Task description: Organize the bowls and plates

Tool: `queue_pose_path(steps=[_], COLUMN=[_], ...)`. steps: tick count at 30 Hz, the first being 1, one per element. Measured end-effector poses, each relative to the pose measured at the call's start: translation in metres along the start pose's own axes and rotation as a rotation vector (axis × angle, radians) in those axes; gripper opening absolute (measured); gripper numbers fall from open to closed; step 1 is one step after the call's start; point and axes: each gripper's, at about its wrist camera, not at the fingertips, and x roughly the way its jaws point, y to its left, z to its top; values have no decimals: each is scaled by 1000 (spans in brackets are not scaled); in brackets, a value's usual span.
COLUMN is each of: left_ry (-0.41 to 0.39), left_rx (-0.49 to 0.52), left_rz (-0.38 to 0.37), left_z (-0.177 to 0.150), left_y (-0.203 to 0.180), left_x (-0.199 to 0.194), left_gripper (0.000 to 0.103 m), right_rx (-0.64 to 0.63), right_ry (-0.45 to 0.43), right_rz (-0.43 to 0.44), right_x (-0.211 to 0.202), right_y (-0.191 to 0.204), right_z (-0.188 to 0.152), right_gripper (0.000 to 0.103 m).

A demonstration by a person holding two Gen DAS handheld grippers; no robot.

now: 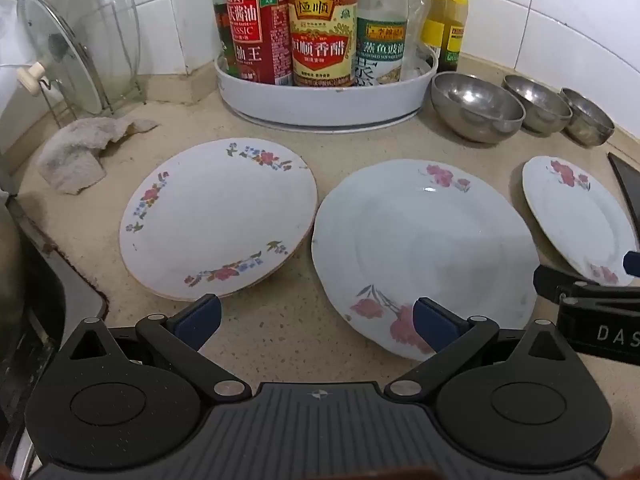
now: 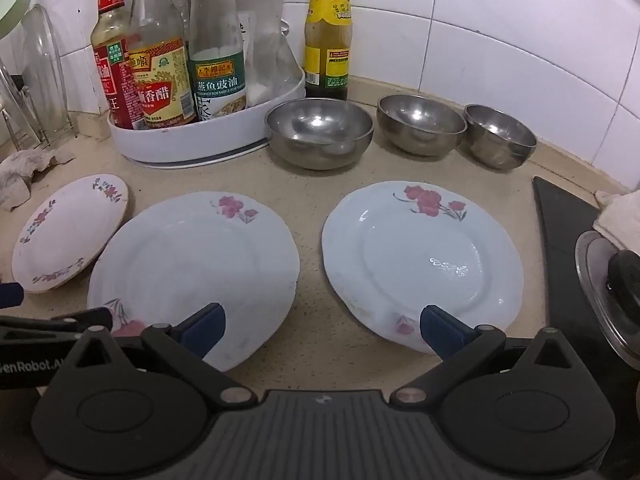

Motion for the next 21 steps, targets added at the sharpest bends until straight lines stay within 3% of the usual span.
queue_pose_path(steps=[9,13,17,19,21], left_ry=[24,63,82,65,65], left_rx=[-3,-6,-40,-77,-77], left_rz=[-21,-55,-116,-177,-187], left_z=[-1,3,5,4,5], left_y=[3,1,8,13,12], left_x=[6,10,15,16,17], left_gripper=[101,94,92,88,83], right_rx=[3,15,62,65,78], right_ry=[34,63,118,136,135], right_rz=[47,93,174,180,200], right_x=[6,11,20,25,27], right_y=[5,4,2,3,1], right_z=[-2,-3,-6,-7,-8], right_gripper=[101,97,79,77,71])
